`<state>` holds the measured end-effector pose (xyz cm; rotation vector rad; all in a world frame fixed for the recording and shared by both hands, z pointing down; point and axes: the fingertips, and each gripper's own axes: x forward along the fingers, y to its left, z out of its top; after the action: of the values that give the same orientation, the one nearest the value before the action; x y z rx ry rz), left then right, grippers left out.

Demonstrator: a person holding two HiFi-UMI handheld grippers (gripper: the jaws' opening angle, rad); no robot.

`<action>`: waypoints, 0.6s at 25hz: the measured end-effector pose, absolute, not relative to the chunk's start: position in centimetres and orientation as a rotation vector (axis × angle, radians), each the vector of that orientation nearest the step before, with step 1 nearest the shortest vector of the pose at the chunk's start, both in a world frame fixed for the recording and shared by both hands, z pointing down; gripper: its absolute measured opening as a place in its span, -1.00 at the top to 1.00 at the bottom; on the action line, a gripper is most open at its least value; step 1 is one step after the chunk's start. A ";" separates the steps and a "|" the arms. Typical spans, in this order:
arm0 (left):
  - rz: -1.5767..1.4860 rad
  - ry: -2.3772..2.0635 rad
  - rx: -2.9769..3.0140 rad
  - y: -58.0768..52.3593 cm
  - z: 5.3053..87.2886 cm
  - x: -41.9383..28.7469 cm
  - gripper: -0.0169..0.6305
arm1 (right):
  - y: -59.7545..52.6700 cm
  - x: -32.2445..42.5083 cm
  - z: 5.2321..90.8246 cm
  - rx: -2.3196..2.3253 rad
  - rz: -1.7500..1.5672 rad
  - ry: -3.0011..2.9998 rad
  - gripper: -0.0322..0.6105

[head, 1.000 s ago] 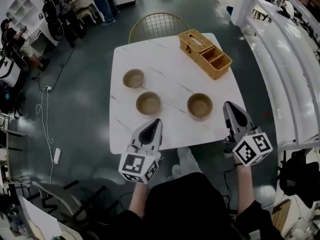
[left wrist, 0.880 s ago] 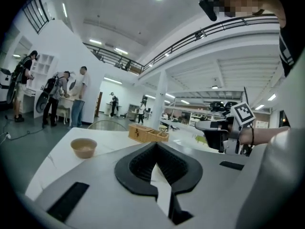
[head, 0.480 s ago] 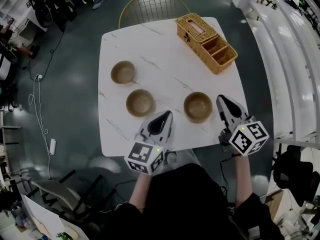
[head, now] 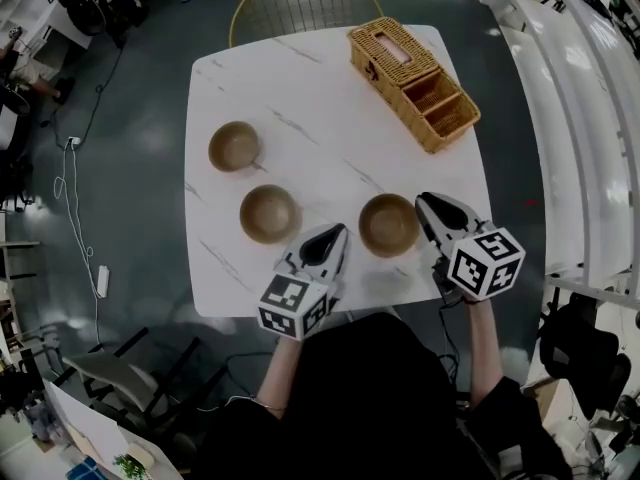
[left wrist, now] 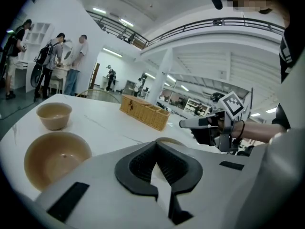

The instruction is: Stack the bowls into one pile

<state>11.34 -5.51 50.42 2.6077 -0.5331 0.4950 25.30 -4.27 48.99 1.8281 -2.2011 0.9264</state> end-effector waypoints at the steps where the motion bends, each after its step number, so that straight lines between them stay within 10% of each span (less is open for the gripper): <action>1: 0.515 -0.531 2.602 -5.5 50.8 11.5 0.91 | -4.4 25.3 49.3 1.814 0.940 -2.196 0.85; 15: 0.592 -0.581 2.529 -5.6 52.4 12.1 0.91 | -3.8 24.9 54.4 1.596 1.218 -2.110 0.53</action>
<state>12.12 -5.57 52.41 2.5286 -0.5807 0.5923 24.89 -3.78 54.39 1.5958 -2.1097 1.2181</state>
